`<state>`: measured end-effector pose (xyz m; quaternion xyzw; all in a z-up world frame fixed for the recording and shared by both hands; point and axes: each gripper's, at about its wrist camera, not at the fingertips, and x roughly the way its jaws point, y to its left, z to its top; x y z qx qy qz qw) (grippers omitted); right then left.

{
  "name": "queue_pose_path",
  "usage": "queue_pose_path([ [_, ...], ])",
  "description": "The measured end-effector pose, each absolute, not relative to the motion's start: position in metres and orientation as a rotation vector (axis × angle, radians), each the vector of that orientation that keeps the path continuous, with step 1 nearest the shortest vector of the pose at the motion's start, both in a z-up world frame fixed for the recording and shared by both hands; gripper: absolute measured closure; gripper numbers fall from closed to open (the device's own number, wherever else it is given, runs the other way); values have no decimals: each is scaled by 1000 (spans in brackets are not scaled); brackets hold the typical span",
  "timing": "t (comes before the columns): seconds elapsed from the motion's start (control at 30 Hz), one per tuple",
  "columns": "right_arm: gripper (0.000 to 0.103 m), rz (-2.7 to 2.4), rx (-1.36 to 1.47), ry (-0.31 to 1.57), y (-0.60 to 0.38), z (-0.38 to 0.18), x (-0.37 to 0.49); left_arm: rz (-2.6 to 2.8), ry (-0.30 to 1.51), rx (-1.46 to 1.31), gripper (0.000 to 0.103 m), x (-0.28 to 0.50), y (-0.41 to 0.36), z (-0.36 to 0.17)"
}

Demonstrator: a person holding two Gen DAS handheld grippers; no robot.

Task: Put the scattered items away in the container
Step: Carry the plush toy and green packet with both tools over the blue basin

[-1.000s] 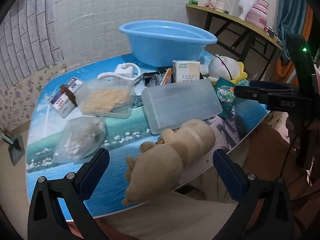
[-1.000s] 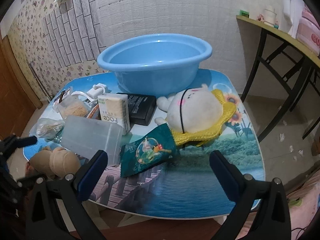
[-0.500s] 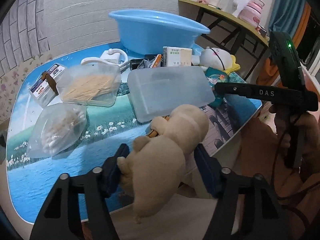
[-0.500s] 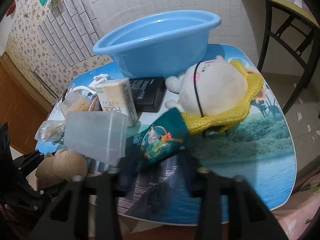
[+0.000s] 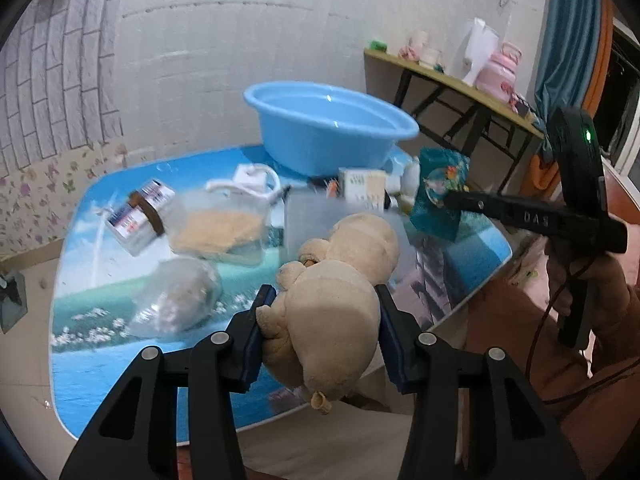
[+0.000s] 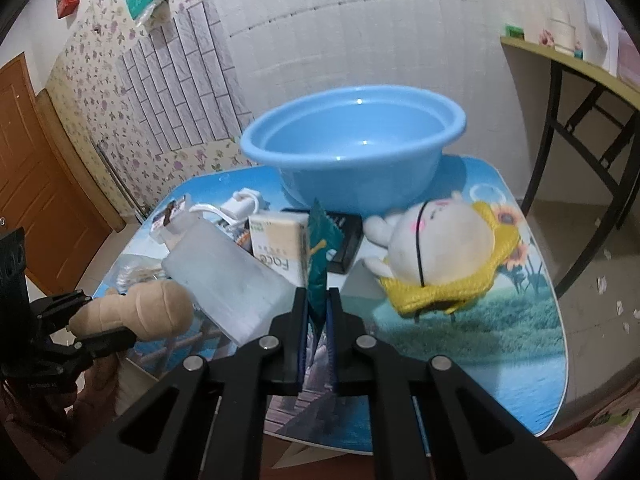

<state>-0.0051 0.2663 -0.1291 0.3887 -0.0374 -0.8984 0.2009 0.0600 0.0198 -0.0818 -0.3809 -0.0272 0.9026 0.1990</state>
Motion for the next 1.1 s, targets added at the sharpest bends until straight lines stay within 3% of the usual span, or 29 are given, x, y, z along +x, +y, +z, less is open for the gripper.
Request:
queue_pose_path([
  [0.13,95,-2527,1058,-111,273,-119,-5,2573,-157,-959,56,60,4,-51],
  [0.33,95,-2564,958,-133,278,-90,-8,2703,-93,-879,55,43,2,-24],
  [0.9,95,-2613,844,-49,263,-64,-71,2645,-55,-797,54,-89,55,14],
  [1.1,95,-2631,884,-51,262,-75,-104,2656,5,-868,54,-123,77,-3],
])
